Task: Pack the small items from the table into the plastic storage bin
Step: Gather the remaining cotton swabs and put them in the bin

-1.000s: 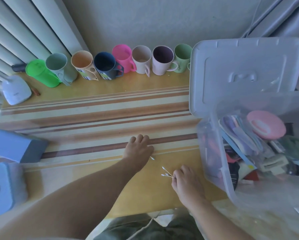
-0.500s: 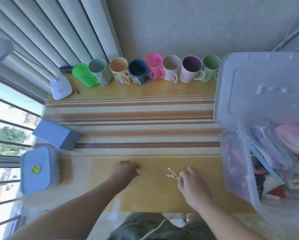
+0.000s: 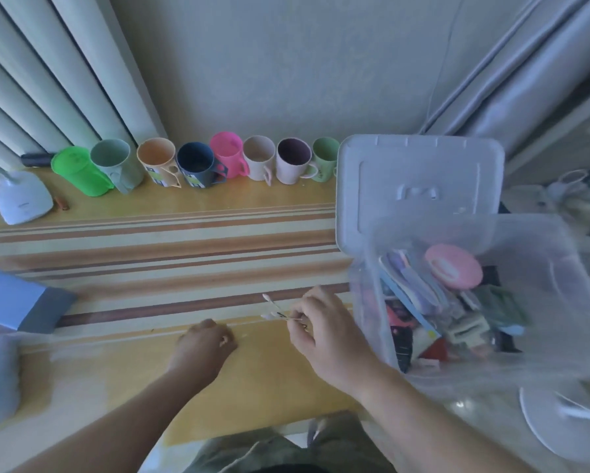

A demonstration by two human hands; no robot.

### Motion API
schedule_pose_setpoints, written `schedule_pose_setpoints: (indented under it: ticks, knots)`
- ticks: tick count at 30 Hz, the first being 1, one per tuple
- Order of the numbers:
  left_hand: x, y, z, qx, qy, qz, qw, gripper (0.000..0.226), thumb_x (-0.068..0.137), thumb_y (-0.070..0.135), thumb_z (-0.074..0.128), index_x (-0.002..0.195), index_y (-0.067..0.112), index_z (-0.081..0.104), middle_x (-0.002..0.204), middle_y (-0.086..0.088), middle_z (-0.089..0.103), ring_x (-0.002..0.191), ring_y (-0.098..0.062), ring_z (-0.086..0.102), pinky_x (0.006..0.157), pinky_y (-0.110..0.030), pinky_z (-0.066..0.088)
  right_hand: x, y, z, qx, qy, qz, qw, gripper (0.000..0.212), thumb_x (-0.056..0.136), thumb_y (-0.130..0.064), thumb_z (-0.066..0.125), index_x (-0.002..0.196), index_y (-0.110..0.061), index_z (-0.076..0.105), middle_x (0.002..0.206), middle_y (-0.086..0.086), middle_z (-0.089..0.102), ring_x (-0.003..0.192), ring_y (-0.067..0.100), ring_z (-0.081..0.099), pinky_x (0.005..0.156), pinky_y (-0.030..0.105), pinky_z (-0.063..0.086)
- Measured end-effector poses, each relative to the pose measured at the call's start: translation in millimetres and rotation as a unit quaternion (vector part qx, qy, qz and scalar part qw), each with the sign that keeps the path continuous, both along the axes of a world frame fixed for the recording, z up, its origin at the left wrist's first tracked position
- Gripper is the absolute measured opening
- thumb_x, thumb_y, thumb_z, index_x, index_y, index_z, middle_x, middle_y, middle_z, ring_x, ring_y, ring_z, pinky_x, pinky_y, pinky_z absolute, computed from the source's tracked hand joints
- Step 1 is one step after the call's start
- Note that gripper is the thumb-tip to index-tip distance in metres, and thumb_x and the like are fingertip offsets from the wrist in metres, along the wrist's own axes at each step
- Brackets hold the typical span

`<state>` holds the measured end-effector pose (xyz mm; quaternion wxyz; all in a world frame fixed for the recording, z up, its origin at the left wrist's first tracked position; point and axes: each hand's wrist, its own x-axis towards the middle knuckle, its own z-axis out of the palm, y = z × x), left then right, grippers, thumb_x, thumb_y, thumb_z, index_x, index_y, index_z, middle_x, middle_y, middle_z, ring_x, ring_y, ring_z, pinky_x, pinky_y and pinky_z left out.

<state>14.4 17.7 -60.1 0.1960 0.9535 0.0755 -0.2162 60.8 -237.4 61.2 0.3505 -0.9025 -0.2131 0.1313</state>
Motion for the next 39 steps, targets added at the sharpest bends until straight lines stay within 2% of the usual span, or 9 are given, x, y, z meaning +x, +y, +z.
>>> schedule_pose_setpoints:
  ticks: [5,8,10,14,19,21,25,30,39]
  knots:
    - [64.0,-96.4,81.1,-0.100,-0.192,-0.044,0.975,0.014,0.093,0.046,0.067,0.095,0.035,0.075,0.099,0.014,0.063,0.097,-0.015,0.056,0.080,-0.034,0.045,38.6,-121.7,29.9,-0.037,-0.091,-0.115,0.989,0.007,0.095,-0.019,0.064,0.088,-0.019,0.064,0.098,-0.003,0.055,0.097,0.015,0.051,0.084,0.026,0.041]
    - [87.4,-166.1,123.4,-0.111,-0.297,-0.118,0.941,0.012,0.089,0.046,0.069,0.090,0.035,0.075,0.094,0.012,0.064,0.093,-0.019,0.056,0.081,-0.035,0.045,46.4,-210.1,10.0,-0.187,-0.021,-0.108,0.976,0.009,0.094,-0.021,0.064,0.085,-0.019,0.065,0.105,-0.004,0.054,0.116,0.026,0.047,0.085,0.036,0.041]
    - [93.4,-211.6,136.5,-0.112,-0.322,-0.176,0.923,0.012,0.085,0.046,0.069,0.086,0.035,0.075,0.093,0.011,0.064,0.092,-0.021,0.055,0.081,-0.036,0.045,42.7,-255.8,-6.2,-0.255,0.033,-0.067,0.964,0.013,0.091,-0.030,0.061,0.079,-0.027,0.062,0.095,-0.007,0.046,0.113,0.030,0.051,0.084,0.038,0.045]
    - [88.5,-295.0,130.7,-0.018,-0.277,-0.335,0.900,0.017,0.084,0.039,0.064,0.079,0.027,0.075,0.090,0.004,0.064,0.091,-0.028,0.053,0.081,-0.042,0.047,33.2,-293.2,-18.2,-0.308,0.125,-0.009,0.943,0.022,0.088,-0.040,0.054,0.067,-0.035,0.051,0.088,-0.012,0.043,0.105,0.024,0.051,0.090,0.038,0.047]
    - [81.8,-329.9,117.4,0.079,-0.153,-0.387,0.906,0.036,0.089,0.055,0.057,0.112,0.032,0.073,0.114,0.001,0.059,0.108,-0.028,0.043,0.097,-0.046,0.037,44.7,-302.0,-18.6,-0.286,0.138,-0.011,0.948,0.013,0.090,-0.042,0.063,0.095,-0.034,0.071,0.116,-0.004,0.054,0.121,0.024,0.047,0.098,0.045,0.050]
    - [80.1,-327.2,114.0,0.077,-0.146,-0.373,0.913,0.041,0.088,0.059,0.056,0.118,0.035,0.069,0.118,0.003,0.058,0.113,-0.026,0.043,0.101,-0.046,0.035,46.4,-305.3,-17.8,-0.270,0.135,-0.018,0.953,0.020,0.086,-0.046,0.068,0.103,-0.037,0.069,0.138,0.003,0.051,0.132,0.027,0.043,0.102,0.047,0.048]
    - [76.8,-317.4,113.8,0.050,-0.181,-0.327,0.926,0.039,0.083,0.053,0.059,0.119,0.039,0.067,0.127,0.003,0.056,0.121,-0.029,0.047,0.105,-0.046,0.040,43.8,-305.3,-13.4,-0.241,0.051,-0.028,0.969,0.045,0.082,-0.048,0.067,0.125,-0.037,0.059,0.126,-0.007,0.045,0.121,0.023,0.044,0.099,0.042,0.048]
    - [79.4,-290.4,129.0,0.060,-0.235,-0.212,0.947,0.070,0.080,0.059,0.057,0.146,0.038,0.040,0.153,-0.007,0.039,0.136,-0.034,0.037,0.114,-0.052,0.035,51.4,-281.4,-0.4,-0.183,-0.015,-0.034,0.982,0.076,0.082,-0.046,0.072,0.149,-0.037,0.036,0.155,-0.004,0.035,0.140,0.025,0.038,0.112,0.048,0.043]
    - [58.0,-79.0,137.7,0.051,-0.191,0.129,0.972,0.066,0.080,0.055,0.062,0.142,0.044,0.041,0.149,0.002,0.038,0.134,-0.030,0.035,0.109,-0.053,0.038,82.0,-114.3,23.8,-0.118,-0.084,0.060,0.988,0.066,0.089,-0.027,0.069,0.150,-0.020,0.043,0.153,0.002,0.037,0.143,0.027,0.030,0.117,0.046,0.036]
